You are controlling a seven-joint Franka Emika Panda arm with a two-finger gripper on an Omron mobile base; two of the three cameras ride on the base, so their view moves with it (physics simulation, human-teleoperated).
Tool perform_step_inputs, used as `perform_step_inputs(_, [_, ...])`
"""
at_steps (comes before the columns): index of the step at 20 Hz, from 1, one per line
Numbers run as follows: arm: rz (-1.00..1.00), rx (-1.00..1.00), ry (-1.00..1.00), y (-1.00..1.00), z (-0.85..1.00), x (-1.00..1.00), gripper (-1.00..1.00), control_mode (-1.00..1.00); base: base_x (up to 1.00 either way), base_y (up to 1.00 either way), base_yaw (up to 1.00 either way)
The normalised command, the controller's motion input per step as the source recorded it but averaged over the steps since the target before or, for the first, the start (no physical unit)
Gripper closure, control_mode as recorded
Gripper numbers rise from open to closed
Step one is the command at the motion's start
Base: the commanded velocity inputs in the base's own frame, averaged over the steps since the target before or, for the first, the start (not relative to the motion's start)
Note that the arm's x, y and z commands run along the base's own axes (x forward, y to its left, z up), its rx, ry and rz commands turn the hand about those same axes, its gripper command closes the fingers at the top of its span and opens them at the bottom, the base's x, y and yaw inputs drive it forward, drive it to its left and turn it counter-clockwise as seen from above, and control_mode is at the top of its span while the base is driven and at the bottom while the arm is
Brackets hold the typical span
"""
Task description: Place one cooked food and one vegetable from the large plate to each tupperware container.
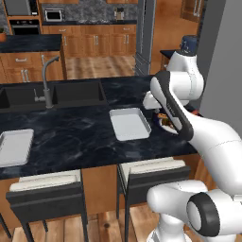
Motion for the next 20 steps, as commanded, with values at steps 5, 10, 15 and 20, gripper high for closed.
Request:
perform_step_inputs(5, [0.0,-0.02,0.02,0.0,-0.11,-0.3,-1.0,-1.0,0.0,0.0,0.0])
perform_step_inputs(10, [0.04,-0.01,0.01,-0.16,-0.25,-0.37,-1.0,-1.0,0.0,0.0,0.0])
perform_step_inputs(15, [0.25,0.0,-0.02,-0.73,-0.2,0.0,-1.0,-1.0,0.0,0.0,0.0])
perform_step_inputs(20, [0.33,-0.08,0.03,-0.67,-0.37,0.36,-1.0,-1.0,0.0,0.0,0.0])
